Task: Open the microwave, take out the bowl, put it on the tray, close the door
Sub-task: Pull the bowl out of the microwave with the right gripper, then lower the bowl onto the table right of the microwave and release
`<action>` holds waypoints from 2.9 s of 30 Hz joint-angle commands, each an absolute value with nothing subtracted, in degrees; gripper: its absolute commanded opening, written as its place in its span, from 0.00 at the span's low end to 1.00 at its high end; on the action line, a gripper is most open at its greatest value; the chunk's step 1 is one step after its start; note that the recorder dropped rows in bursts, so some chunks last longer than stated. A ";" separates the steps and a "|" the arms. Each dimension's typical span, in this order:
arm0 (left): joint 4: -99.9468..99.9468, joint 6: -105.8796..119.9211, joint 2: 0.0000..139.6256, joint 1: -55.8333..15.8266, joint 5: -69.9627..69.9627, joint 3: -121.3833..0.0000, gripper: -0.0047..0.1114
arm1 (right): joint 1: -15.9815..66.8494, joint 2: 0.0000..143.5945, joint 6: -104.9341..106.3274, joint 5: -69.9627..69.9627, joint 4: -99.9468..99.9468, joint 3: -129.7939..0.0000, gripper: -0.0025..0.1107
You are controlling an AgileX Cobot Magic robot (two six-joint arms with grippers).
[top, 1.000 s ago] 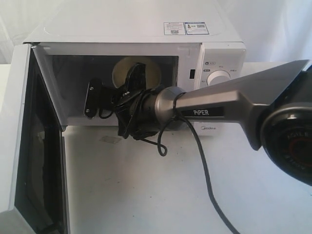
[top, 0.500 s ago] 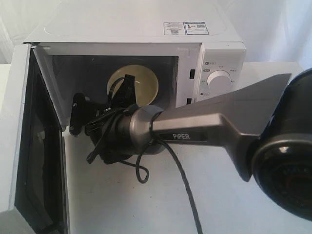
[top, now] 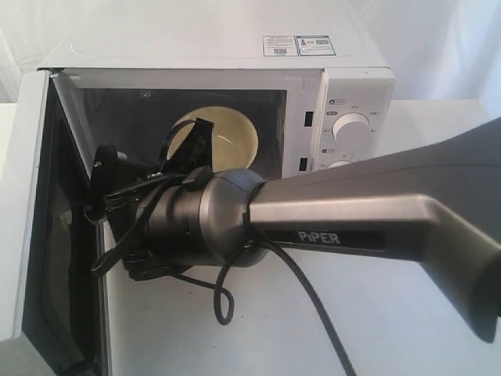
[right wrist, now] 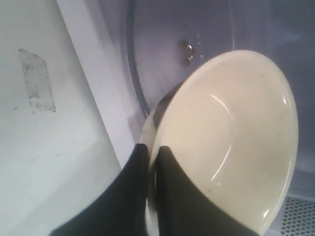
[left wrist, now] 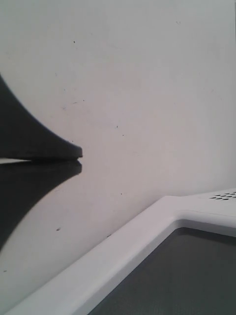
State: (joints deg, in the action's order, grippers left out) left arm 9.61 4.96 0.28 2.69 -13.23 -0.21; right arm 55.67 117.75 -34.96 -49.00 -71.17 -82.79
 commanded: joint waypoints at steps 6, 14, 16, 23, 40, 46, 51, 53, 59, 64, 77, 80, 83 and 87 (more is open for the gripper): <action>10.10 4.87 0.00 2.69 -13.24 0.00 0.04 | 59.93 115.63 -34.80 -59.06 -63.20 -78.78 0.02; 10.10 4.87 0.00 2.69 -13.24 0.00 0.04 | 65.54 99.99 -45.63 -65.46 -55.66 -61.45 0.02; 10.10 4.87 0.00 2.69 -13.24 0.00 0.04 | 65.54 94.22 -45.63 -69.96 -54.75 -57.50 0.02; 10.10 4.87 0.00 2.69 -13.24 0.00 0.04 | 61.80 73.70 -46.77 -69.96 -47.70 -45.92 0.02; 10.10 4.87 0.00 2.69 -13.24 0.00 0.04 | 49.52 69.33 -43.66 -51.75 -44.11 -30.80 0.02; 10.10 4.87 0.00 2.69 -13.24 0.00 0.04 | 46.49 72.19 -42.16 -48.99 -43.62 -30.80 0.02; 10.10 4.87 0.00 2.69 -13.24 0.00 0.04 | 46.10 72.28 -42.02 -45.07 -45.64 -30.80 0.02; 10.10 4.87 0.00 2.69 -13.24 0.00 0.04 | 46.10 72.28 -42.02 -45.06 -45.06 -30.80 0.02; 10.10 4.87 0.00 2.69 -13.24 0.00 0.04 | 46.10 72.28 -42.02 -45.06 -44.60 -30.80 0.02; 10.10 4.87 0.00 2.69 -13.24 0.00 0.04 | 46.10 72.28 -42.02 -44.42 -45.37 -30.80 0.02; 10.10 4.87 0.00 2.69 -13.24 0.00 0.04 | 46.10 72.28 -42.23 -43.32 -46.01 -30.57 0.02; 10.10 4.87 0.00 2.69 -13.24 0.00 0.04 | 46.10 72.43 -42.23 -42.46 -45.04 -30.57 0.02; 10.10 4.87 0.00 2.69 -13.24 0.00 0.04 | 46.10 74.09 -42.23 -42.14 -44.44 -30.57 0.02; 10.10 4.87 0.00 2.69 -13.24 0.00 0.04 | 46.10 76.21 -42.23 -42.14 -45.69 -30.57 0.02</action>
